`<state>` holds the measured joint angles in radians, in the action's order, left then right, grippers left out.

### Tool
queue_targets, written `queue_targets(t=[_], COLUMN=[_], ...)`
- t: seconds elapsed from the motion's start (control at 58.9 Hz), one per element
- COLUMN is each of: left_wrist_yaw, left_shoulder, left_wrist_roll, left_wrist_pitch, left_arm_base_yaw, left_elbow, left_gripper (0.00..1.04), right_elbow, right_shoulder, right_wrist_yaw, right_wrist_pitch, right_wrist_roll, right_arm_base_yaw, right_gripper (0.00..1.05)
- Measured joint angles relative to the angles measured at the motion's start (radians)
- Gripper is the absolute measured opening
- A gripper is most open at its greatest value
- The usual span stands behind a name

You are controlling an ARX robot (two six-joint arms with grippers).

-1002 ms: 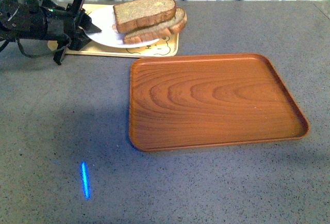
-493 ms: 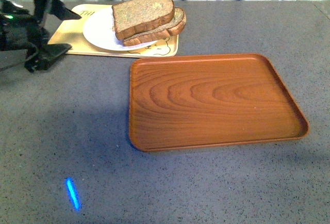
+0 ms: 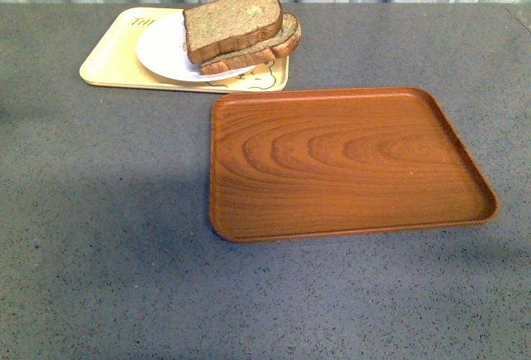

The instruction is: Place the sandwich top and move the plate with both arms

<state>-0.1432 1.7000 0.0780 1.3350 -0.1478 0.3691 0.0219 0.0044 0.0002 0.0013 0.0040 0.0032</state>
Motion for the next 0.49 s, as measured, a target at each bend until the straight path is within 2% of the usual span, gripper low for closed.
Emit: queue_targets(t=[0.187, 0.408, 0.493], left_wrist_yaw=[0.034, 0.067, 0.091], left_shoulder=[-0.148, -0.347, -0.46], left_wrist_roll=[-0.053, -0.063, -0.064], left_wrist_pitch=[-0.038, -0.136, -0.254], left_arm_base_yaw=[0.037, 0.069, 0.087], left_elbow=[-0.126, -0.232, -0.243], left_gripper=[0.02, 0.02, 0.02], right_elbow=[0.0, 0.0, 0.0], right_shoulder=[0.0, 0.0, 0.0], right_wrist_yaw=[0.0, 0.0, 0.0], right_wrist_pitch=[0.0, 0.0, 0.0], right_wrist_roll=[0.0, 0.0, 0.0], right_arm_base_yaw=[0.0, 0.0, 0.0], right_gripper=[0.96, 0.96, 0.96])
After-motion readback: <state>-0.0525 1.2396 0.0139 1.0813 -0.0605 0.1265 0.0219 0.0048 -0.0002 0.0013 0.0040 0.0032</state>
